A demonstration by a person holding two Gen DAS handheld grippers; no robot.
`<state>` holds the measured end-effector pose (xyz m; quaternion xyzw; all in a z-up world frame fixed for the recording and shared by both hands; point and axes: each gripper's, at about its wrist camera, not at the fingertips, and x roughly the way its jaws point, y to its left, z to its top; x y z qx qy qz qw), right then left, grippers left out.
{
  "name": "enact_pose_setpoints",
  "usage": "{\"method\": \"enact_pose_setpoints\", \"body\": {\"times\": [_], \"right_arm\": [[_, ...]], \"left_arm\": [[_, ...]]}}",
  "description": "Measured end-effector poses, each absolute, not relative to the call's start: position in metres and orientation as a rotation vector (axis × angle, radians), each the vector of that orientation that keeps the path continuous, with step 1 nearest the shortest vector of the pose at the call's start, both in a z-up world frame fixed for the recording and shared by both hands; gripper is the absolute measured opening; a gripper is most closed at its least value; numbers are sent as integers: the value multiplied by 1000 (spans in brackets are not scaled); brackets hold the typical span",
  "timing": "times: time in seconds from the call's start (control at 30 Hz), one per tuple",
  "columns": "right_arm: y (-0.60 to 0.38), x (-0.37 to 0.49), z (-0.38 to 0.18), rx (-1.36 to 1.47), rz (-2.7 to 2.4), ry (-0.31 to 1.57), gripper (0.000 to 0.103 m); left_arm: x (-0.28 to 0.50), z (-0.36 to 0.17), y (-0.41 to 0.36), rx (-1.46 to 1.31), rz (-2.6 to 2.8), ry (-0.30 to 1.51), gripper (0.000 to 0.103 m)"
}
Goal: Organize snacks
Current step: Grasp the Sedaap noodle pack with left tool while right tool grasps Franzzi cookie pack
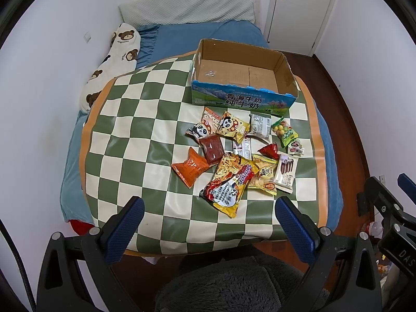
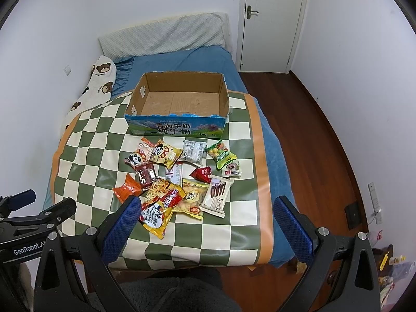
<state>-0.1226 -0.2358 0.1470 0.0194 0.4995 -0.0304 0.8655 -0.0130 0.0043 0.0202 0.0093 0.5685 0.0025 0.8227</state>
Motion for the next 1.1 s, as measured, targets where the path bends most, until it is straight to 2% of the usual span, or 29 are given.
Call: {"method": "enact_pose_setpoints", "body": {"times": [0.27,0.43,0.67,0.83,1.1], "right_arm": [[-238,-118,142,41,-57,1065,103],[-240,-100,117,53,-45,1117,103],[-244,-52,21,110,-14,1307,103],[-256,-22,-66,229,-33,1429,102],[-293,12,-155,391,-147,1530,97]], "left_arm": [[-12,18,8,20,4,1210,103],[7,-9,15,62,35,1190,103],[60,-101,15,191,49,1283,103],[93,-192,-9,253,-68,1457,103],[123,-303,-47,315,-205,1662,103]]}}
